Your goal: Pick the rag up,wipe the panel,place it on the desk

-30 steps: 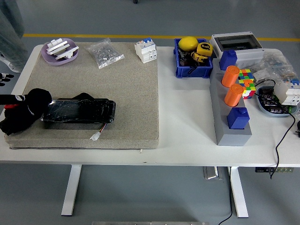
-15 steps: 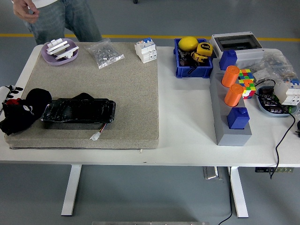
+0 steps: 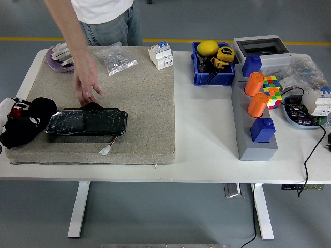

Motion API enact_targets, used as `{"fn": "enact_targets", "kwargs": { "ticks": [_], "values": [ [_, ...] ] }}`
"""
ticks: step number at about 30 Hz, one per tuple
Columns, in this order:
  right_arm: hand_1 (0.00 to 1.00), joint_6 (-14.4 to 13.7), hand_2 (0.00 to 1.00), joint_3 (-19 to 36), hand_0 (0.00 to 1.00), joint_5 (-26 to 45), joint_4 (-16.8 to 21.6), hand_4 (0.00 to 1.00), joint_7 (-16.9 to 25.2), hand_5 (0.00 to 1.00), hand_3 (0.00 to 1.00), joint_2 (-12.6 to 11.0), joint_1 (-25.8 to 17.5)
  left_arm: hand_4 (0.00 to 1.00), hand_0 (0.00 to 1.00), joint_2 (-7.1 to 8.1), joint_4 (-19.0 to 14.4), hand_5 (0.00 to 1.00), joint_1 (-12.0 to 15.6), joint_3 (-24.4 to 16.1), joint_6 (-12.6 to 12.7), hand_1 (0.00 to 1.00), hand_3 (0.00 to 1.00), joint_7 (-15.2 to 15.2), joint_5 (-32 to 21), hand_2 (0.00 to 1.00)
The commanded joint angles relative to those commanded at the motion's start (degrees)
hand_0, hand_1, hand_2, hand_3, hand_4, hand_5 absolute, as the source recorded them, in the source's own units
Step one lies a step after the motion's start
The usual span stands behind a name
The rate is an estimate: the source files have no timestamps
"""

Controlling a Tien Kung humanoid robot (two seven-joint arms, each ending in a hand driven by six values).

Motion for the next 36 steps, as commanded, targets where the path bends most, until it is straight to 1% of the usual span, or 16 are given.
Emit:
{"fn": "enact_targets", "kwargs": {
  "ticks": [5, 6, 11, 12, 17, 18, 23, 24, 29, 30, 35, 36],
  "values": [
    [0.796, -0.1, 0.78, 0.8, 0.881, -0.7, 0.1, 0.998, 0.1, 0.998, 0.783, -0.1, 0.0, 0.84, 0.547, 0.07, 1.0, 0.248, -0.1, 0.1, 0.6, 0.699, 0.643, -0.3, 0.1, 0.754],
    [0.795, -0.1, 0.779, 0.9, 0.881, -0.8, 0.1, 0.998, 0.1, 0.998, 0.784, -0.1, 0.0, 0.813, 0.502, 0.1, 1.1, 0.235, -0.1, 0.2, 0.6, 0.657, 0.63, -0.3, 0.1, 0.745],
    [0.795, -0.1, 0.779, 1.0, 0.881, -1.1, 0.2, 0.998, 0.1, 0.998, 0.784, -0.1, 0.0, 0.813, 0.502, 0.2, 1.9, 0.235, -0.1, 0.4, 1.0, 0.657, 0.63, -0.4, 0.1, 0.745],
    [0.791, -0.2, 0.779, 1.1, 0.881, -1.2, 0.2, 0.998, 0.1, 0.998, 0.783, -0.1, -0.1, 0.767, 0.449, 0.21, 2.0, 0.193, -0.2, 0.4, 1.1, 0.572, 0.608, -0.5, 0.0, 0.716],
    [0.791, -0.3, 0.779, 1.5, 0.881, -1.3, 0.3, 0.998, 0.2, 0.998, 0.783, -0.1, 0.0, 0.767, 0.449, 0.17, 2.5, 0.193, -0.4, 0.9, 1.5, 0.572, 0.608, -0.6, 0.3, 0.716],
    [0.79, -0.3, 0.777, 1.5, 0.881, -1.3, 0.3, 0.998, 0.2, 0.998, 0.783, -0.1, 0.0, 0.719, 0.406, 0.17, 2.6, 0.168, -0.5, 1.0, 1.6, 0.502, 0.597, -0.7, 0.3, 0.67],
    [0.79, -0.3, 0.777, 1.7, 0.881, -1.3, 0.3, 0.998, 0.2, 0.998, 0.783, -0.1, 0.0, 0.719, 0.406, 0.13, 3.2, 0.168, -0.9, 1.5, 2.8, 0.502, 0.597, -1.4, 0.4, 0.67],
    [0.788, -0.3, 0.778, 1.8, 0.88, -1.4, 0.3, 0.998, 0.2, 0.998, 0.783, -0.1, 0.0, 0.678, 0.358, 0.1, 3.3, 0.163, -1.0, 1.6, 2.9, 0.387, 0.577, -1.4, 0.6, 0.616],
    [0.788, -0.4, 0.778, 2.3, 0.88, -1.7, 0.3, 0.998, 0.3, 0.998, 0.783, 0.0, 0.1, 0.678, 0.358, -0.05, 3.8, 0.163, -1.2, 1.9, 4.1, 0.387, 0.577, -1.8, 1.4, 0.616],
    [0.788, -0.4, 0.777, 2.4, 0.878, -1.8, 0.4, 0.998, 0.3, 0.998, 0.783, 0.0, 0.1, 0.523, 0.321, -0.08, 3.9, 0.049, -1.2, 1.9, 4.3, 0.233, 0.563, -1.8, 1.5, 0.572],
    [0.788, -0.4, 0.777, 2.7, 0.878, -2.0, 0.4, 0.998, 0.3, 0.998, 0.783, 0.0, 0.1, 0.523, 0.321, -0.11, 4.1, 0.049, -1.2, 2.1, 5.2, 0.233, 0.563, -1.9, 2.4, 0.572],
    [0.787, -0.4, 0.775, 2.7, 0.877, -2.0, 0.4, 0.998, 0.3, 0.998, 0.782, 0.0, 0.1, 0.435, 0.285, -0.1, 4.1, 0.002, -1.2, 2.1, 5.5, 0.151, 0.52, -2.0, 2.5, 0.538]
  ]
}}
